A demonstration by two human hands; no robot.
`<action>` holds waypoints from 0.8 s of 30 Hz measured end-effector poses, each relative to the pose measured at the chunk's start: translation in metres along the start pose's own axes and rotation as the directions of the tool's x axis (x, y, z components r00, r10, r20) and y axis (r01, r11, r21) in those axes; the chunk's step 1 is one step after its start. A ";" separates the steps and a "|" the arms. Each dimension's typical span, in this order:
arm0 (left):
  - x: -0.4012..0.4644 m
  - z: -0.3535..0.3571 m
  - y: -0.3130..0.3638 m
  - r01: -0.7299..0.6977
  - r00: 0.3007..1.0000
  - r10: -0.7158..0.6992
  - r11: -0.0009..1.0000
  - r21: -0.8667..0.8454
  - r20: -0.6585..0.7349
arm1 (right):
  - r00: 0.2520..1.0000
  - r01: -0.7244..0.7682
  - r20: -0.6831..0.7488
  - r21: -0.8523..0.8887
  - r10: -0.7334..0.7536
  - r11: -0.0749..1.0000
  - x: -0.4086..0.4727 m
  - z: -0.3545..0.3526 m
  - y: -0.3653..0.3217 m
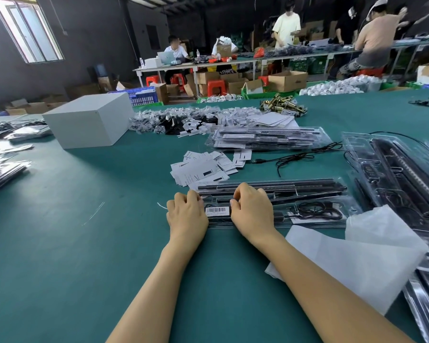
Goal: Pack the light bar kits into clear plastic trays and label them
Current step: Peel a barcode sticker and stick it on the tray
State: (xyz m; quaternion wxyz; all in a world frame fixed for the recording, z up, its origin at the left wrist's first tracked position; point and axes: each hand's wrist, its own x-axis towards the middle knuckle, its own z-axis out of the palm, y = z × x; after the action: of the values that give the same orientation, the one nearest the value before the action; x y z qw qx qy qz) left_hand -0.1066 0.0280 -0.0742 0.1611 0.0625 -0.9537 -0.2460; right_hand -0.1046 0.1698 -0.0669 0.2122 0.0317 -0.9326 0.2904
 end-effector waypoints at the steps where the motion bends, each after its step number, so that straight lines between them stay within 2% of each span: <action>1: -0.001 -0.001 0.000 0.003 1.000 -0.004 1.000 -0.014 -0.007 | 1.000 -0.004 -0.003 0.002 0.004 1.000 0.000 -0.001 0.000; 4: 0.000 -0.003 -0.002 0.032 0.999 -0.033 0.997 -0.063 -0.016 | 0.999 -0.037 -0.008 0.042 0.038 0.998 0.001 -0.005 0.002; 7: 0.004 -0.007 -0.007 0.109 0.994 -0.110 0.988 -0.108 -0.007 | 0.994 -0.107 0.021 0.229 0.105 0.967 0.003 -0.011 0.005; 10: 0.005 -0.010 -0.015 0.127 0.991 -0.130 0.963 -0.237 0.004 | 0.962 -0.272 0.114 0.505 0.248 0.819 0.009 -0.024 0.005; 12: 0.004 -0.013 -0.019 0.157 0.987 -0.151 0.903 -0.400 0.047 | 0.915 -0.389 0.219 0.705 0.339 0.594 0.016 -0.034 0.010; 13: 0.005 -0.015 -0.021 0.174 0.985 -0.160 0.845 -0.506 0.072 | 0.882 -0.443 0.295 0.787 0.368 0.430 0.020 -0.040 0.015; 14: 0.007 -0.018 -0.023 0.184 0.982 -0.164 0.777 -0.602 0.089 | 0.839 -0.488 0.384 0.844 0.385 0.222 0.023 -0.046 0.021; 16: 0.010 -0.025 -0.026 0.202 0.978 -0.166 0.644 -0.738 0.122 | 0.749 -0.515 0.556 0.831 0.361 -0.211 0.026 -0.055 0.034; 17: 0.011 -0.027 -0.027 0.224 0.973 -0.171 0.546 -0.808 0.154 | 0.724 -0.496 0.607 0.788 0.329 -0.364 0.026 -0.058 0.040; 18: 0.012 -0.029 -0.026 0.260 0.963 -0.172 0.415 -0.872 0.206 | 0.716 -0.471 0.629 0.755 0.301 -0.457 0.027 -0.061 0.043; 19: 0.012 -0.029 -0.026 0.301 0.951 -0.167 0.289 -0.909 0.261 | 0.720 -0.456 0.633 0.741 0.286 -0.493 0.027 -0.062 0.046; 20: 0.012 -0.030 -0.025 0.334 0.938 -0.163 0.201 -0.921 0.305 | 0.727 -0.457 0.627 0.746 0.281 -0.485 0.029 -0.062 0.046; 21: 0.012 -0.030 -0.023 0.360 0.928 -0.163 0.159 -0.919 0.335 | 0.734 -0.469 0.617 0.763 0.283 -0.445 0.030 -0.063 0.046; 22: 0.013 -0.030 -0.022 0.381 0.918 -0.169 0.134 -0.915 0.358 | 0.748 -0.491 0.602 0.785 0.281 -0.377 0.031 -0.063 0.044; 24: 0.014 -0.031 -0.020 0.409 0.905 -0.174 0.111 -0.906 0.388 | 0.805 -0.520 0.543 0.840 0.239 -0.158 0.032 -0.064 0.039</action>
State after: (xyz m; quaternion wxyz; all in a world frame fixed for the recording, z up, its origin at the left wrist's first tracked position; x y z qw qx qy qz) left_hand -0.1080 -0.0062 -0.0541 0.0222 0.1088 -0.5513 -0.8269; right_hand -0.1167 0.2398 -0.0265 -0.0654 -0.0776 -0.4251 0.8995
